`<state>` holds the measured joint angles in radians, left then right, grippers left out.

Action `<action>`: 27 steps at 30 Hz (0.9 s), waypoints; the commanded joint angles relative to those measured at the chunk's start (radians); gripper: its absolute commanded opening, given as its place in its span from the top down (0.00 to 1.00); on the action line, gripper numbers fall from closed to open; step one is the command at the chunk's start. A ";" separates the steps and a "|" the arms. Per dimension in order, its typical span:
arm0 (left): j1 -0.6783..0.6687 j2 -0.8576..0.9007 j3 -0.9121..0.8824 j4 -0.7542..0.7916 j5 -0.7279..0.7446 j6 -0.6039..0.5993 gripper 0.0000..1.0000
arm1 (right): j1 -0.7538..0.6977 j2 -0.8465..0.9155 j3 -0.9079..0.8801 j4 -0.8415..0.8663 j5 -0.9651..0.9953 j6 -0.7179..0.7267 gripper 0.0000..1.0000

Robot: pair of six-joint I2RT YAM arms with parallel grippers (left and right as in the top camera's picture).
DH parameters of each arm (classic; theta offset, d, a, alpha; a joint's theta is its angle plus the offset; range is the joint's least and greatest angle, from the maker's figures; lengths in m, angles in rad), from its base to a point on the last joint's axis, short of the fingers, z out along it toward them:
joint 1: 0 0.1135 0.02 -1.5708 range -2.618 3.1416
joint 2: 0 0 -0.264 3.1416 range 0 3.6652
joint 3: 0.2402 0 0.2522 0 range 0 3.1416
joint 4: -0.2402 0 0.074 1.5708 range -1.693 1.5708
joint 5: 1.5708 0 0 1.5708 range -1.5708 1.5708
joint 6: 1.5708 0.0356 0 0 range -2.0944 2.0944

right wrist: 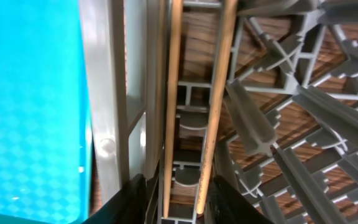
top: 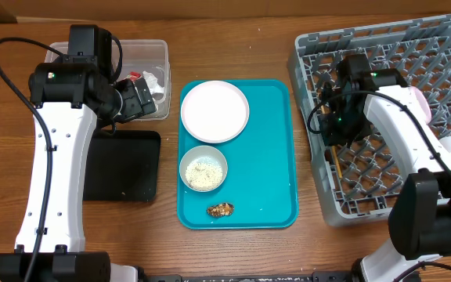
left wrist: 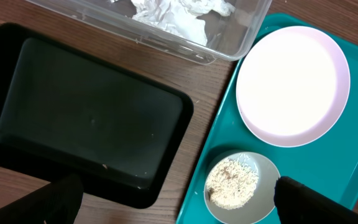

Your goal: Sort waste into correct bins and load items into the dishwasher

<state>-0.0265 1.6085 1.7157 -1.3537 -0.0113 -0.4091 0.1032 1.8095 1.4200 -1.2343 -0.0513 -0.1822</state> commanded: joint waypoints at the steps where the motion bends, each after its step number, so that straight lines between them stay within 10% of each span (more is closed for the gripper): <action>1: -0.014 0.002 0.013 0.001 0.004 0.013 0.00 | 0.013 0.001 0.000 0.003 -0.134 -0.002 0.63; 27: -0.014 0.002 0.013 0.005 0.004 0.013 0.00 | 0.027 -0.041 0.428 -0.211 -0.331 0.089 0.55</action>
<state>-0.0265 1.6085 1.7157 -1.3537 -0.0113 -0.4091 0.1162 1.8023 1.8126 -1.4517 -0.2291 -0.1219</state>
